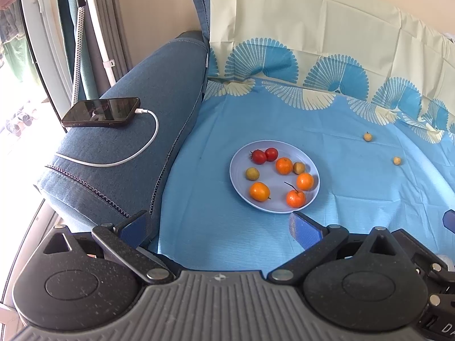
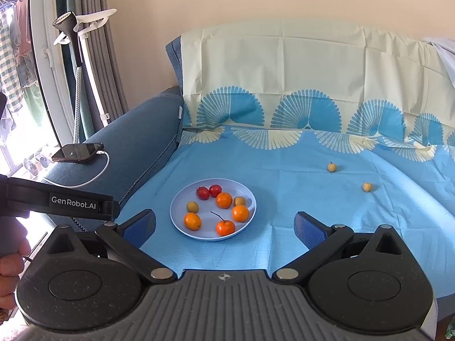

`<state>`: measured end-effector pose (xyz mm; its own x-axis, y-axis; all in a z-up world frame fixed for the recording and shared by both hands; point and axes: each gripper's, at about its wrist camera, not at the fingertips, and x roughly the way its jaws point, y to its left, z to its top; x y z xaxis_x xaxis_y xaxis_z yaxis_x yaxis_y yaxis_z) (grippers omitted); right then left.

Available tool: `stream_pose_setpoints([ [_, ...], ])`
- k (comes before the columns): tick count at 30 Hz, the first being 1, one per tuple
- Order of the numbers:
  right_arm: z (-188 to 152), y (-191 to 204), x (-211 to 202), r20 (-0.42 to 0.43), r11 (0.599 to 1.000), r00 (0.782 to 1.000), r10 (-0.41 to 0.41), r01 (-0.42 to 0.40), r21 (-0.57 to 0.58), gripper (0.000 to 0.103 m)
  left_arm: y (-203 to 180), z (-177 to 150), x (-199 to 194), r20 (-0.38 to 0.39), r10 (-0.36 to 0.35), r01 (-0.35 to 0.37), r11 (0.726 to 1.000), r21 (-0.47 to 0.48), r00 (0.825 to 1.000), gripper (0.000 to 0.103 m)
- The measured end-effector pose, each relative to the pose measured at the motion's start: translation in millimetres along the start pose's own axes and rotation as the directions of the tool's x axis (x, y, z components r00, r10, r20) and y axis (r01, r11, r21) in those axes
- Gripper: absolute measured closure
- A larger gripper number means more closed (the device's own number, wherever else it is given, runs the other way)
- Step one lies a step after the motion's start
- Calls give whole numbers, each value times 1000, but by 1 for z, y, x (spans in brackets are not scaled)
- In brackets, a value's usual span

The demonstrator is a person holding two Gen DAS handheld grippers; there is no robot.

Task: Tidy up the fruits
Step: 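Withdraw both open grippers from the plate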

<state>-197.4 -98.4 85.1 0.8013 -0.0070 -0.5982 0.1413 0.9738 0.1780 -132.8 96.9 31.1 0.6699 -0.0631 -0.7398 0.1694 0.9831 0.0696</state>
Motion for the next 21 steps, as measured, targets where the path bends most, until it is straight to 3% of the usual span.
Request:
stream_pose_setpoints([
  [21,1,-3,5,-20,1000,1000,3,-3,11,1,-4,2,4,-18,12,-11,1000,18,1000,0],
])
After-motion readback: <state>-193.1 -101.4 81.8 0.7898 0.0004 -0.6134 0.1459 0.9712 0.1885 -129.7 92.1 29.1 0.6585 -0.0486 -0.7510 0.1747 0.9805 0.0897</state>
